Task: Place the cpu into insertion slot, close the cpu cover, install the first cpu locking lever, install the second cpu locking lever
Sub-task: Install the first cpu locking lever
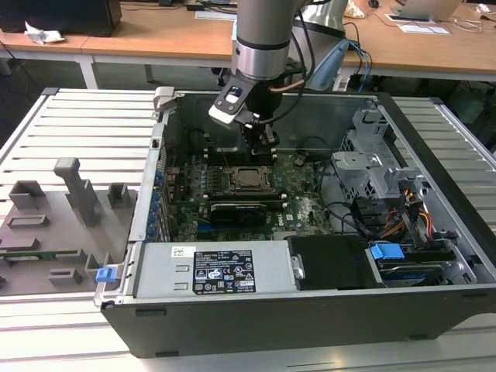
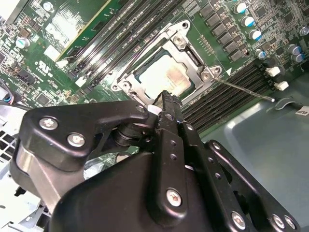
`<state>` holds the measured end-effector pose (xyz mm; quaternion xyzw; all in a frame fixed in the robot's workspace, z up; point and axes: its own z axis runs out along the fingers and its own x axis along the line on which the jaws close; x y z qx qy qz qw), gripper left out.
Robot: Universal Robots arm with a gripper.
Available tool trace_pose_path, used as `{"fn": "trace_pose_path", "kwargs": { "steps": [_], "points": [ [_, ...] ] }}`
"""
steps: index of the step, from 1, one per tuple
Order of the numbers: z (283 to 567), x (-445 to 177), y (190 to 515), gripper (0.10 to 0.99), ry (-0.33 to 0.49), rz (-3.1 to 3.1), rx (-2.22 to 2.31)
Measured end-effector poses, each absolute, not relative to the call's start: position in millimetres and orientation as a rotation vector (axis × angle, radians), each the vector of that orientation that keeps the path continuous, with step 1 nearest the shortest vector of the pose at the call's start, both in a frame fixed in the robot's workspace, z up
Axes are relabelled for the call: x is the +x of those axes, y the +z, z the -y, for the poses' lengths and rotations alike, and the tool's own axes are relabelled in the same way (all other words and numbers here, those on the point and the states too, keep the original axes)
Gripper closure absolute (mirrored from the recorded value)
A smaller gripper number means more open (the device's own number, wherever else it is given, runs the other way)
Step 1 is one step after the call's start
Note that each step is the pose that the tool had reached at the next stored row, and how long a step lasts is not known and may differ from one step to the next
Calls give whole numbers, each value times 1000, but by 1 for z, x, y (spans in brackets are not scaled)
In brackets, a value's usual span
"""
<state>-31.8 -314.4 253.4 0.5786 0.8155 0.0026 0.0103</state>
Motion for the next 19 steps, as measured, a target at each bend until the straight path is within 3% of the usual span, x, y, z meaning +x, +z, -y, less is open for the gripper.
{"fn": "trace_pose_path", "kwargs": {
  "steps": [19],
  "points": [
    [314,-32,253,980,10,-2634,1675]
  ]
}}
